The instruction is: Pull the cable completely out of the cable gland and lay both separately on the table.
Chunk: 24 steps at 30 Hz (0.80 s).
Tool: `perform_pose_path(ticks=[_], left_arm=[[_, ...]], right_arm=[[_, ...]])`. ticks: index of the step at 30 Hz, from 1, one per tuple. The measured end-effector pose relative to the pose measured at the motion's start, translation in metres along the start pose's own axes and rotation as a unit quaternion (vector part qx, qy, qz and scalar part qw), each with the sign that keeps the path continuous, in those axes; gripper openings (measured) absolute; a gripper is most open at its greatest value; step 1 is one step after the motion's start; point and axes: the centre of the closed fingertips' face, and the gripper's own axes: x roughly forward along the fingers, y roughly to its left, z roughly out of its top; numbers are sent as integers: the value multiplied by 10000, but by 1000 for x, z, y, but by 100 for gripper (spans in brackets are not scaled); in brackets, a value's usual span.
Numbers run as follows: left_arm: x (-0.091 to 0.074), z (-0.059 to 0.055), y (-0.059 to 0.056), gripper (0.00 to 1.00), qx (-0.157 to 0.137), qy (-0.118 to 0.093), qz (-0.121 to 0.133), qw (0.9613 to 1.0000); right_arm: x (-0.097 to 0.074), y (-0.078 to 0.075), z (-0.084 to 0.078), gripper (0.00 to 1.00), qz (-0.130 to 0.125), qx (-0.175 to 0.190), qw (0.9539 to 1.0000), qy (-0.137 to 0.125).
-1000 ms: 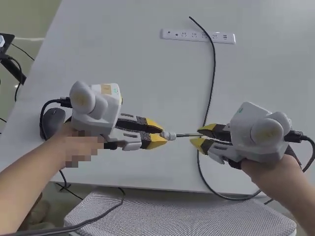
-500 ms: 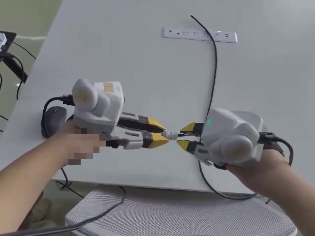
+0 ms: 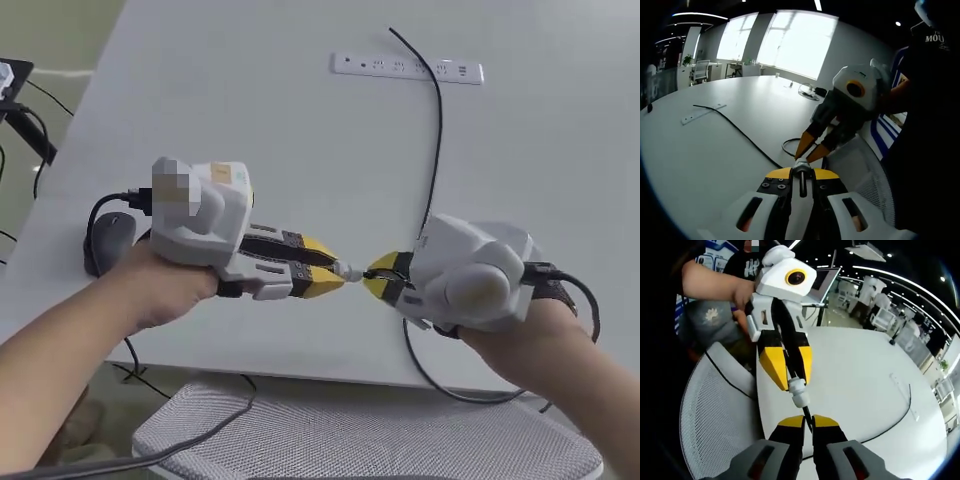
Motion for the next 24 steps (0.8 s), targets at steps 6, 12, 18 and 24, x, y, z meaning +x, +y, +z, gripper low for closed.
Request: perform_pose_path(ticks=[6, 12, 18, 24], left_arm=[[1, 1, 0, 15, 1, -19, -2, 10000], [1, 3, 1, 15, -2, -28, -2, 10000], [0, 2, 2, 15, -19, -30, 1, 10000], [-2, 3, 3, 15, -40, -56, 12, 10000]], right_arm=[[-1, -4, -10, 0, -11, 210, 9997, 105], [-2, -8, -23, 0, -5, 634, 9978, 209], [-3, -11, -35, 0, -18, 855, 9958, 317], [-5, -13, -45, 0, -47, 1065, 9936, 366]])
